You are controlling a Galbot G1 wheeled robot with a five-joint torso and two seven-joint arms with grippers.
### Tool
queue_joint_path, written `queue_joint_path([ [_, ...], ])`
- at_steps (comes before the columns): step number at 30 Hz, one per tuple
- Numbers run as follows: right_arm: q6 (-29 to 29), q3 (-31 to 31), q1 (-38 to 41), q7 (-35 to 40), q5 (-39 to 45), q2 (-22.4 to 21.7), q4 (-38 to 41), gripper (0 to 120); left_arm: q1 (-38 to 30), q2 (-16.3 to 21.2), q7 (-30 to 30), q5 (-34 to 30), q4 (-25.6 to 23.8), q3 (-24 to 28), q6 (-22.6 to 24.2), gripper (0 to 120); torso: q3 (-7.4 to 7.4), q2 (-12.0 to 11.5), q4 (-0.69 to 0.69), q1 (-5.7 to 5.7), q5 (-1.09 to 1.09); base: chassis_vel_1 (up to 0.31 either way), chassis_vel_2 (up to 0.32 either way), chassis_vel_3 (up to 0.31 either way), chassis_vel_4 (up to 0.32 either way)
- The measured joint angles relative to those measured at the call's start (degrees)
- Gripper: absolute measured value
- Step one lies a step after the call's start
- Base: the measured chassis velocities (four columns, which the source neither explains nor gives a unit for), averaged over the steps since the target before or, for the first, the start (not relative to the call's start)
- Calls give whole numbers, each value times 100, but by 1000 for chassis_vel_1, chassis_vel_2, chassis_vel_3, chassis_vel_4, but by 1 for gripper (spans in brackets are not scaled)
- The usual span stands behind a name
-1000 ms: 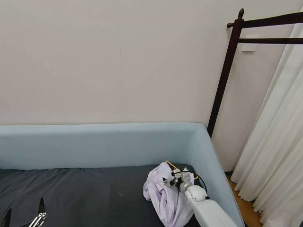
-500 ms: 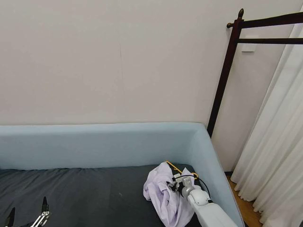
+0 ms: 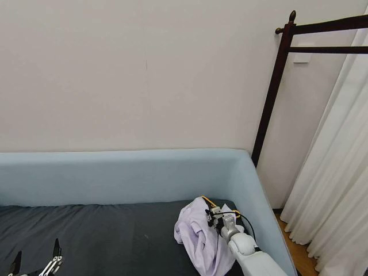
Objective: Pick up the clothes from the sofa and hang them on the clothes hanger.
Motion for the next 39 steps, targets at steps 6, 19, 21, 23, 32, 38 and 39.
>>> queue_joint_path([
  [6,-185,9,-53,-49,-59,2,-122,0,-19,90,-3,-52,69,27,-23,100,0,0,-1,0,0,0,0,0,0],
  [19,-581,135,34,81,152,195,-510,34,-80,192,-9,-88,205,38,-35,100,0,0,0,0,0,0,0,0,0],
  [21,-596,135,33,78,149,195,-517,38,-88,191,-9,-88,209,44,-35,100,0,0,-1,0,0,0,0,0,0],
  [23,-609,136,29,51,137,198,-532,46,-106,190,-9,-88,225,53,-35,100,0,0,-1,0,0,0,0,0,0],
  [32,-680,136,34,-149,46,239,-610,42,-171,177,-9,-81,291,76,-30,100,0,0,-1,0,0,0,0,0,0],
  [38,-861,140,29,-258,-24,234,-617,20,-187,175,-10,-80,312,74,-24,100,0,0,0,0,0,0,0,0,0],
  [39,-871,140,20,-281,-38,228,-617,16,-189,173,-10,-80,315,74,-24,100,0,0,0,0,0,0,0,0,0],
])
